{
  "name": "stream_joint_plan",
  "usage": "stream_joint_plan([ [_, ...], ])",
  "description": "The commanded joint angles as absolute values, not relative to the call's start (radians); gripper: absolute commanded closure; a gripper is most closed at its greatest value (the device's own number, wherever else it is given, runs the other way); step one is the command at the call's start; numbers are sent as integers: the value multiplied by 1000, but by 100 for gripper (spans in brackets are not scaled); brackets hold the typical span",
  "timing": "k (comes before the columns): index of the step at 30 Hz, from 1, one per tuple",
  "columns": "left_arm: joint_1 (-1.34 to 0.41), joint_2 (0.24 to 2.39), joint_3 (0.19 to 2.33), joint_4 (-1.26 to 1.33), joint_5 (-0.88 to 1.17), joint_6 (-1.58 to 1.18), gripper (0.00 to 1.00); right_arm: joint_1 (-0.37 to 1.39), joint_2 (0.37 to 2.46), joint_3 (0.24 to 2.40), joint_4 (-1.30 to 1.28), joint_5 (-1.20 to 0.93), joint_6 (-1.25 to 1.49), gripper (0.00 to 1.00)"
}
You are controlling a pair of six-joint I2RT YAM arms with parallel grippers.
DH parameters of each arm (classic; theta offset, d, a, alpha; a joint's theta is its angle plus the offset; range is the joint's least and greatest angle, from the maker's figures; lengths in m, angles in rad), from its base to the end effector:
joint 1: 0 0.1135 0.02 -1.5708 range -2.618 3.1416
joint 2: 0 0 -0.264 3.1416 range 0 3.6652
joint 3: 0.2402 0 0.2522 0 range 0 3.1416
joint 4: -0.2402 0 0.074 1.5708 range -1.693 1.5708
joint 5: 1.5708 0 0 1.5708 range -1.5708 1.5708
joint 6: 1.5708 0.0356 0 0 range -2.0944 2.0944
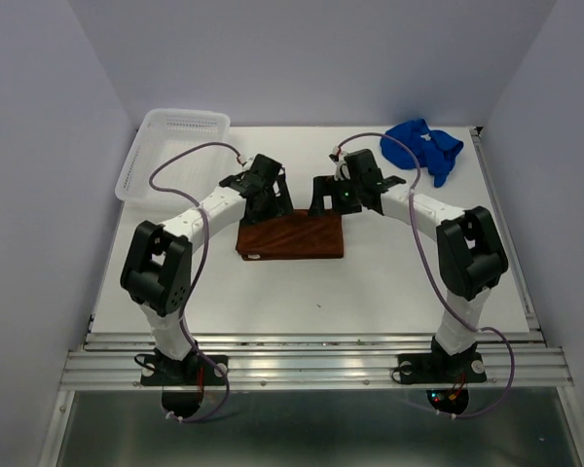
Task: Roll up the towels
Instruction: Fold the towel
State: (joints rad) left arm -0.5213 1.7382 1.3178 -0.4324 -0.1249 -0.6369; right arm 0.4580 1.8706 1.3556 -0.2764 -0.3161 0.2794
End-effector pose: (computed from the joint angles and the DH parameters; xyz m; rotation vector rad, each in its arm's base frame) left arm 0.3352 -0.1874 0.2463 -0.1989 2.4420 -0.3749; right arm 0.3687 0.1941 0.2206 -0.3748 2.4040 0.7203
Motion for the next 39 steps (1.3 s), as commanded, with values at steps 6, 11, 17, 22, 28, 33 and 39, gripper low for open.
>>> stream_joint_plan([
  [6,-471,1916,1399,-397,-78,-615,1,454,1957,1347,-245,-308,276,0],
  [11,-468,2008,1457,-356,-25,-589,1,454,1947,1254,-230,-307,288,0],
  [17,-474,2098,1578,-311,75,-535,1,454,1810,1016,-91,-328,359,0],
  [22,-497,2201,1722,-313,144,-473,1,492,1707,913,-60,-276,390,0],
  [28,-564,2316,1877,-336,198,-411,1,581,1648,824,-11,-195,527,0],
  [33,-598,2387,1969,-341,219,-411,1,717,1609,795,40,-20,676,0],
  [39,-611,2436,2034,-331,219,-414,1,837,1592,821,57,146,844,0],
])
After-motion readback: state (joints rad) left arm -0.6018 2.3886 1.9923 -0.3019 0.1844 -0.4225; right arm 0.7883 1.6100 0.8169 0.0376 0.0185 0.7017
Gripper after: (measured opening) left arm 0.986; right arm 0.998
